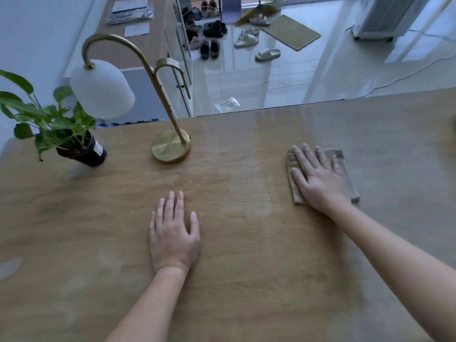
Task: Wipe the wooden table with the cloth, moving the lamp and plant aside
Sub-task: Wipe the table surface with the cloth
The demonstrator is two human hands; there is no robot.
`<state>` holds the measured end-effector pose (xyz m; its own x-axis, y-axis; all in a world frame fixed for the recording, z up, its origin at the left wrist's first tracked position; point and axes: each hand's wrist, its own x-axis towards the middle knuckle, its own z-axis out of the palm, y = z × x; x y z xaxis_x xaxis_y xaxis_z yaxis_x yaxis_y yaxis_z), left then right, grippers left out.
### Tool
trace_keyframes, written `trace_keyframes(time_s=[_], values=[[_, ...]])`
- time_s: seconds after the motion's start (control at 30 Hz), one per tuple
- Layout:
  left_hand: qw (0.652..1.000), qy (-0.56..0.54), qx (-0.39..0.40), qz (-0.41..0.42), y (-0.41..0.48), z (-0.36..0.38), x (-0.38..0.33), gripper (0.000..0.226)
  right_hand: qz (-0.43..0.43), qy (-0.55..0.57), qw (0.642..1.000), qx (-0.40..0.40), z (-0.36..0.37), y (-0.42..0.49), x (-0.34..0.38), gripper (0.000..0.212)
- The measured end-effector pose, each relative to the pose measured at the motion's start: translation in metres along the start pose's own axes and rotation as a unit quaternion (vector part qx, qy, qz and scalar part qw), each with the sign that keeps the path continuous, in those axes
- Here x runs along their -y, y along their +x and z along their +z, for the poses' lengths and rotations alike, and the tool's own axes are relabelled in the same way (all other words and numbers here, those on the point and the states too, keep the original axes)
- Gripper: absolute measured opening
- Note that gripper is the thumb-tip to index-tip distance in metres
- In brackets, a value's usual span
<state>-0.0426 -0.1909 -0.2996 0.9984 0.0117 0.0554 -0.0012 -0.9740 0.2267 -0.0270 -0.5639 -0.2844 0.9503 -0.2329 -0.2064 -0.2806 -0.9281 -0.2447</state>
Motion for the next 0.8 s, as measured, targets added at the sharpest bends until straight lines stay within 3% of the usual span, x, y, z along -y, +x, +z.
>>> trace_keyframes(time_s=[0.43,0.63,0.8], values=[[1.0,-0.011,0.01,0.005,-0.01,0.001,-0.005,0.064,0.035,-0.039,0.999,0.002,0.049,-0.288,-0.06,0.064],[1.0,-0.008,0.009,0.003,-0.011,0.002,-0.011,0.073,0.028,-0.051,0.998,0.026,0.041,-0.278,-0.064,0.064],[1.0,0.004,0.007,0.0,-0.008,0.002,-0.008,0.073,0.029,-0.024,0.999,0.026,0.017,-0.188,-0.06,0.066]])
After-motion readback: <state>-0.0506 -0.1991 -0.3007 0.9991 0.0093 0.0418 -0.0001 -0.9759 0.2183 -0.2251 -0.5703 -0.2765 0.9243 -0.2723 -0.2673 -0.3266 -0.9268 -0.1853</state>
